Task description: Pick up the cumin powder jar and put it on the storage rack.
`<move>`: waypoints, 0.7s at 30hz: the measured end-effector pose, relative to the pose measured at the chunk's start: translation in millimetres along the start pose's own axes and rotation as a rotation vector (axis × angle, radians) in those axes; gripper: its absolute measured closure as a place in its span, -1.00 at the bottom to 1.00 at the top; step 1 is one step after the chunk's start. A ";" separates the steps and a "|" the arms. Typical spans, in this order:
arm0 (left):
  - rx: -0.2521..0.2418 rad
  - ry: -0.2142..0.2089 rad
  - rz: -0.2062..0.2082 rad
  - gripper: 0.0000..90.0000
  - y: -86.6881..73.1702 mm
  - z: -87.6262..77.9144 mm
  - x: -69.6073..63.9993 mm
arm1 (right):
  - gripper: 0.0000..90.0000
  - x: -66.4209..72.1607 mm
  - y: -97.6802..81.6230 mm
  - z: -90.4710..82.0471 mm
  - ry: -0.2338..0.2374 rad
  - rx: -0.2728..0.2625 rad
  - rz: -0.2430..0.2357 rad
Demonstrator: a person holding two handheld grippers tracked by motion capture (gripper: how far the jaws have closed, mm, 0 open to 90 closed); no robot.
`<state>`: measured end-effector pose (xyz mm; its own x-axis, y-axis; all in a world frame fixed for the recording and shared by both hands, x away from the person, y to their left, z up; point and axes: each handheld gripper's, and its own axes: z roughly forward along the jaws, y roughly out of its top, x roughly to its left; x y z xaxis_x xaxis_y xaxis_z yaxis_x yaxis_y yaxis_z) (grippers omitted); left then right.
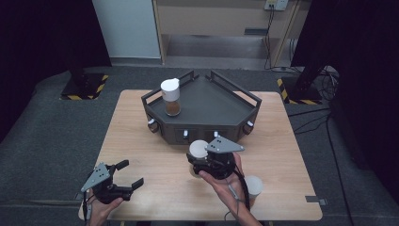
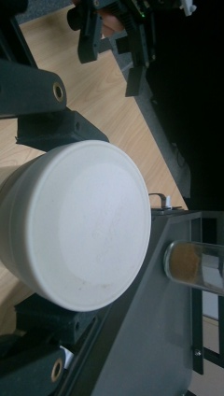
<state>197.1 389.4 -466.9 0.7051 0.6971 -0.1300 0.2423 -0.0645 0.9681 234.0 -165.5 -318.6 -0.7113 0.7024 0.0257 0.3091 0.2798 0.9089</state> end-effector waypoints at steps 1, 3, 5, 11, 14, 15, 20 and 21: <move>0.000 0.000 0.000 -0.94 0.0 0.0 0.0 | -0.25 -1.5 5.0 0.0 0.004 -0.001 -0.002; 0.000 -0.001 0.001 -0.94 0.0 -0.1 0.1 | -0.25 -2.9 12.2 -0.2 0.007 0.003 -0.004; 0.000 -0.001 0.001 -0.94 0.0 0.0 0.1 | -0.25 -4.2 18.3 -0.7 0.005 0.001 -0.005; 0.000 -0.001 0.000 -0.94 0.0 0.0 0.0 | -0.25 -11.3 39.8 -1.1 0.002 -0.002 -0.003; 0.000 -0.002 0.001 -0.94 0.1 0.0 0.1 | -0.25 -16.2 50.3 -0.2 0.003 -0.003 0.007; 0.000 -0.002 0.001 -0.94 0.2 0.0 0.1 | -0.25 -18.0 53.9 0.2 0.005 -0.002 0.009; -0.002 -0.001 -0.001 -0.94 -0.1 -0.1 0.2 | -0.25 -24.8 69.9 3.6 -0.007 -0.011 0.011; -0.003 -0.001 0.000 -0.94 -0.1 -0.3 0.1 | -0.25 -26.3 73.3 4.6 -0.010 -0.010 0.010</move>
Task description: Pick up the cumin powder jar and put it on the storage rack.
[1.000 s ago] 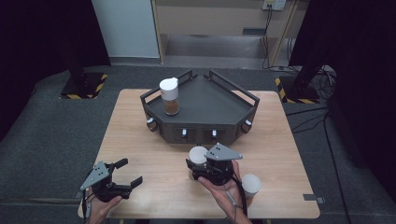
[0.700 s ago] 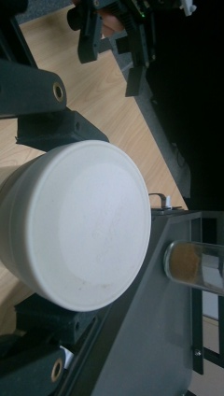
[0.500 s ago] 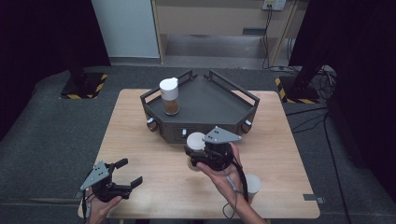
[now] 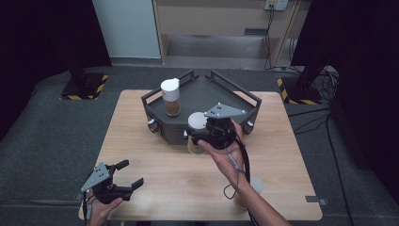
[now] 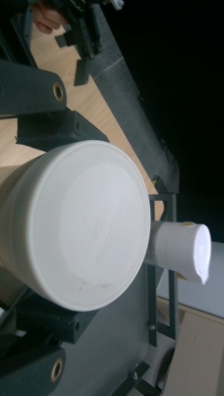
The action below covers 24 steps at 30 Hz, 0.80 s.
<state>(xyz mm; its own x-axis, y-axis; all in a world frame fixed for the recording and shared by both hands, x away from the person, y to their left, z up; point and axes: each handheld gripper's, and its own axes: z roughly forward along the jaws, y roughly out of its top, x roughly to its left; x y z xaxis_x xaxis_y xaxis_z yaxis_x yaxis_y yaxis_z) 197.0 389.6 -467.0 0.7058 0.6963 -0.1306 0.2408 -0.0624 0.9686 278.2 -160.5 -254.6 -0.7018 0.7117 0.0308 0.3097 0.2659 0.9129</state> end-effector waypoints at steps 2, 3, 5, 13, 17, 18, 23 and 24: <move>0.001 0.001 0.000 -0.94 0.1 0.0 -0.1 | -0.25 -2.3 6.4 2.3 -0.009 0.000 -0.002; 0.000 0.000 -0.001 -0.94 0.0 0.0 0.0 | -0.25 -3.5 9.7 3.5 -0.015 -0.001 -0.004; -0.001 0.000 -0.001 -0.94 -0.1 -0.1 0.1 | -0.25 -6.3 15.7 5.8 -0.026 -0.004 0.000; -0.003 0.000 -0.004 -0.94 -0.5 -0.3 0.2 | -0.25 -17.3 36.8 18.4 -0.074 -0.013 0.004; -0.005 0.001 -0.005 -0.94 -0.7 -0.5 0.4 | -0.25 -22.4 44.6 26.6 -0.099 -0.012 0.006; -0.005 0.001 -0.005 -0.94 -0.8 -0.5 0.5 | -0.25 -23.4 46.3 28.6 -0.106 -0.011 0.006; -0.006 0.001 -0.006 -0.94 -1.0 -0.6 0.7 | -0.25 -29.9 51.1 38.5 -0.124 -0.017 0.023; -0.006 0.001 -0.006 -0.94 -1.0 -0.7 0.6 | -0.25 -31.2 51.9 40.9 -0.126 -0.017 0.024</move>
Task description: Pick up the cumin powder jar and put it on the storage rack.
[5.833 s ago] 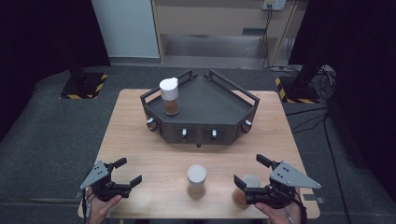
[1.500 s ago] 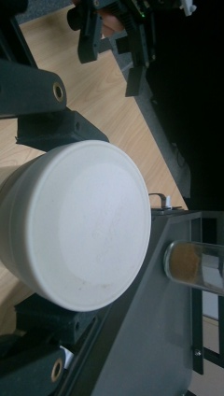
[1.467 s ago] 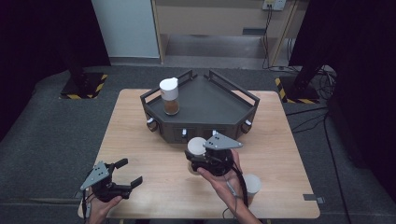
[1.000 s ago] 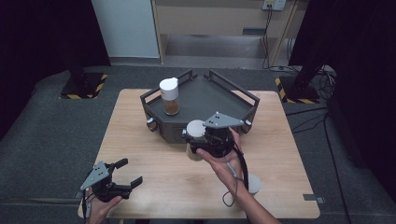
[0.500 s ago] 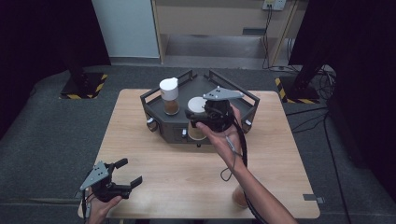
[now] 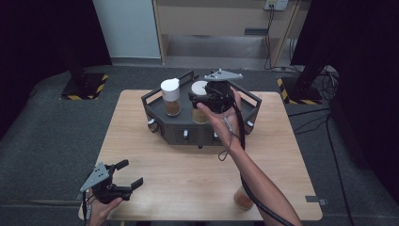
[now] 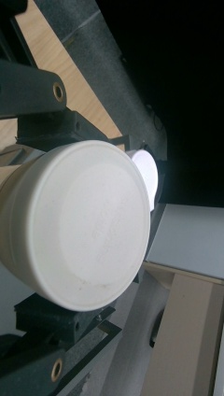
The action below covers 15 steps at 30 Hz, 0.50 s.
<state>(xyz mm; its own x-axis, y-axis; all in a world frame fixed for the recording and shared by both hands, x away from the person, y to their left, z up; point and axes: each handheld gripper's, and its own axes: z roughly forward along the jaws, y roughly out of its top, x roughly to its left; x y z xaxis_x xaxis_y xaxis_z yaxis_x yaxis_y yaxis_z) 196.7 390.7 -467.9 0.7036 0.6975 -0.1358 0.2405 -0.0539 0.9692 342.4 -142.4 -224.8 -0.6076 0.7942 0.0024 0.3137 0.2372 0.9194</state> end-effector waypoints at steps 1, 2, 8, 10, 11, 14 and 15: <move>-0.001 0.000 -0.001 -0.94 -0.1 -0.1 0.0 | -0.25 -0.7 0.3 2.7 -0.004 -0.002 0.001; 0.000 0.001 0.001 -0.94 0.1 -0.3 0.1 | -0.25 -0.8 0.9 5.1 -0.010 -0.001 0.005; -0.003 0.002 -0.001 -0.94 -0.4 -0.6 0.3 | -0.25 -3.3 -2.6 24.4 -0.029 -0.005 0.011; -0.005 0.002 -0.001 -0.94 -0.6 -0.9 0.3 | -0.25 -3.4 -4.5 29.9 -0.038 -0.004 0.016; -0.006 0.001 -0.003 -0.94 -0.8 -1.0 0.5 | -0.25 -3.9 -5.9 32.9 -0.042 -0.006 0.018; -0.008 0.000 -0.004 -0.94 -1.0 -1.1 0.9 | -0.25 -5.2 -9.7 41.9 -0.053 -0.008 0.026; -0.008 0.000 -0.004 -0.94 -1.1 -1.0 0.8 | -0.25 -5.3 -10.7 44.9 -0.058 -0.006 0.029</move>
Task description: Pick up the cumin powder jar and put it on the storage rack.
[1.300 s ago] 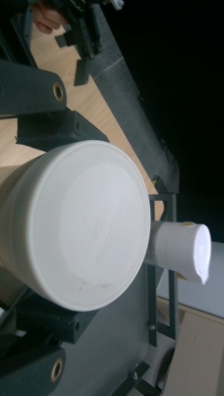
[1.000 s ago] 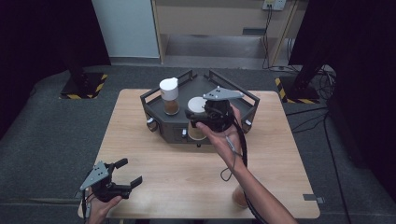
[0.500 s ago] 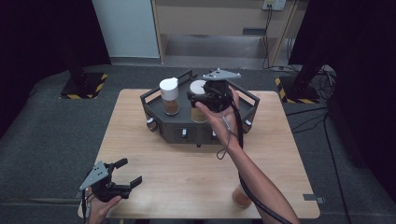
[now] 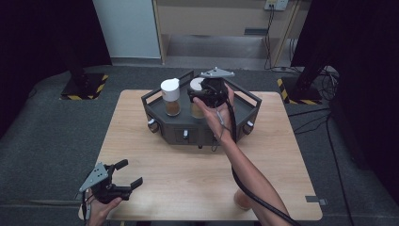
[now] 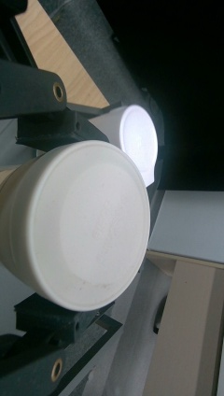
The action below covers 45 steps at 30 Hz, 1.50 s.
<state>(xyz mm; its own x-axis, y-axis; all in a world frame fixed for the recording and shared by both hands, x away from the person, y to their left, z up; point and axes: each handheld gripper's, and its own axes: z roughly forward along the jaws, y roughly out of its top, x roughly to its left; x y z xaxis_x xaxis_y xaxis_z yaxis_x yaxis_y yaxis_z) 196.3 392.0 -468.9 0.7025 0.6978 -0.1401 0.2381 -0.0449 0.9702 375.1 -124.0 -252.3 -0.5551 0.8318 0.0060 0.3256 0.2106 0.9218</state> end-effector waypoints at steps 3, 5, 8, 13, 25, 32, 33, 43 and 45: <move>-0.001 0.000 0.000 -0.94 0.0 -0.3 -0.1 | -0.25 0.2 -3.7 7.5 -0.011 -0.001 0.004; 0.000 0.000 0.002 -0.94 0.0 -0.5 0.3 | -0.25 1.2 -5.9 11.8 -0.021 -0.002 0.005; -0.001 0.000 0.002 -0.94 -0.2 -0.7 0.4 | -0.25 1.4 -8.3 18.4 -0.032 0.004 0.005; -0.002 0.002 0.000 -0.94 -0.5 -0.8 0.4 | -0.25 -2.1 -13.5 26.9 -0.039 0.011 0.022; -0.003 0.003 0.001 -0.93 -0.8 -1.1 1.1 | -0.25 -3.3 -18.3 34.4 -0.060 0.015 0.031; 0.002 0.002 0.006 -0.93 -0.2 -0.6 0.6 | -0.25 -5.6 -24.1 35.7 -0.064 0.007 0.051; 0.002 0.002 0.005 -0.93 -0.3 -0.4 0.8 | -0.25 -5.6 -24.3 35.6 -0.063 0.006 0.050; 0.004 0.000 0.008 -0.93 0.2 0.0 0.4 | -0.36 -6.1 -26.1 35.6 -0.065 0.002 0.047; 0.005 0.000 0.010 -0.93 0.5 -0.1 0.1 | -0.49 -6.5 -26.9 35.0 -0.065 -0.005 0.056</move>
<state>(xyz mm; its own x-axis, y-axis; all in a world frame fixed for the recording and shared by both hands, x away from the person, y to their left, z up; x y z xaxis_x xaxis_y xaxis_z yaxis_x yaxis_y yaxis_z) 196.4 392.1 -468.5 0.7049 0.6972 -0.1302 0.2345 -0.0560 0.9705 396.7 -117.1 -290.8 -0.4849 0.8740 0.0321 0.3509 0.1608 0.9225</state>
